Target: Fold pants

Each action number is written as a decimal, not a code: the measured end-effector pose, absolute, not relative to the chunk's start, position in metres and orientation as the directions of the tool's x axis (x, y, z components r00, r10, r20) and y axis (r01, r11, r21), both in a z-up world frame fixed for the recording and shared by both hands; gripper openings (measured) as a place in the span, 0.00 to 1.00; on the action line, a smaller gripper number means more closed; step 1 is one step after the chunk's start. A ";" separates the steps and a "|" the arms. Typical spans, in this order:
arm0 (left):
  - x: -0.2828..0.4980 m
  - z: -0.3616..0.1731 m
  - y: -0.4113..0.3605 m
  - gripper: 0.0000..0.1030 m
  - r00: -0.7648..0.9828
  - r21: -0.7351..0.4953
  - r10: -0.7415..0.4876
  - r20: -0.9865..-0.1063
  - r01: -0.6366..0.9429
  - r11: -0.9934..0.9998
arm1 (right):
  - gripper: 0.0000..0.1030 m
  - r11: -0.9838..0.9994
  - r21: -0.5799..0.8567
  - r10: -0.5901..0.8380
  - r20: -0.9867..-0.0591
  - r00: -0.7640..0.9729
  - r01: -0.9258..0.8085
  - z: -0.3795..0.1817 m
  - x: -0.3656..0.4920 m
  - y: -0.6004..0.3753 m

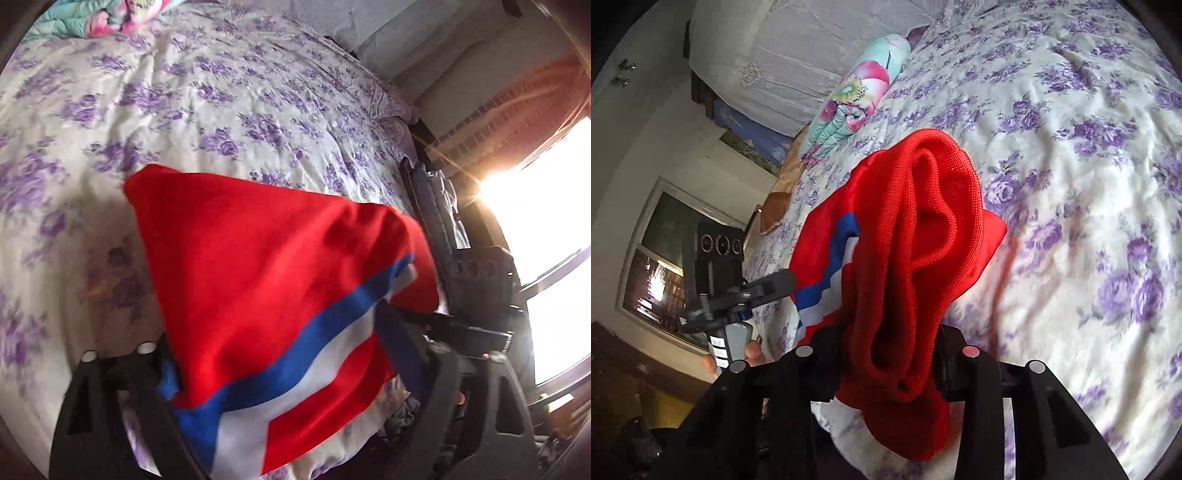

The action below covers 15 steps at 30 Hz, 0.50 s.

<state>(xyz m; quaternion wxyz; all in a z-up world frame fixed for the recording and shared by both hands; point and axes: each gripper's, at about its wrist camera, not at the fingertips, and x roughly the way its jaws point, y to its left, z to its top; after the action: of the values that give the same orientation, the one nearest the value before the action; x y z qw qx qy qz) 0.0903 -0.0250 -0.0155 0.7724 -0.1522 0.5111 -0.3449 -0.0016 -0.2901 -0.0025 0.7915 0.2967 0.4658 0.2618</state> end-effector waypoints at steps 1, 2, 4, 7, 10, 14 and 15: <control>0.088 -0.018 -0.022 0.63 0.248 -0.583 -0.680 -0.690 0.367 0.725 | 0.37 0.692 0.708 0.684 -0.581 0.440 -0.141 -0.002 -0.003 -0.290; 0.088 -0.020 -0.021 0.54 0.254 -0.579 -0.674 -0.693 0.361 0.731 | 0.37 0.696 0.705 0.678 -0.581 0.451 -0.138 -0.002 -0.005 -0.291; 0.088 -0.020 -0.016 0.45 0.258 -0.589 -0.674 -0.692 0.339 0.734 | 0.35 0.690 0.712 0.672 -0.568 0.475 -0.126 -0.002 -0.009 -0.295; 0.078 0.002 -0.016 0.42 0.278 -0.577 -0.673 -0.685 0.357 0.735 | 0.35 0.688 0.709 0.670 -0.535 0.514 -0.159 0.020 -0.022 -0.299; 0.064 0.027 -0.022 0.61 0.311 -0.532 -0.662 -0.682 0.409 0.741 | 0.35 0.690 0.682 0.681 -0.502 0.533 -0.240 0.050 -0.032 -0.295; 0.070 0.012 -0.030 0.70 0.289 -0.520 -0.639 -0.713 0.395 0.758 | 0.36 0.715 0.674 0.665 -0.570 0.483 -0.187 0.035 -0.025 -0.297; 0.077 -0.005 -0.030 0.70 0.257 -0.533 -0.632 -0.731 0.363 0.764 | 0.38 0.718 0.678 0.660 -0.592 0.462 -0.156 0.024 -0.019 -0.297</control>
<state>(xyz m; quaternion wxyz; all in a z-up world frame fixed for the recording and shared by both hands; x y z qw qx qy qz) 0.0770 -0.0300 -0.0055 0.7822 -0.1294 0.5200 -0.3179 -0.0190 -0.2975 0.0239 0.8086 0.2780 0.4531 0.2523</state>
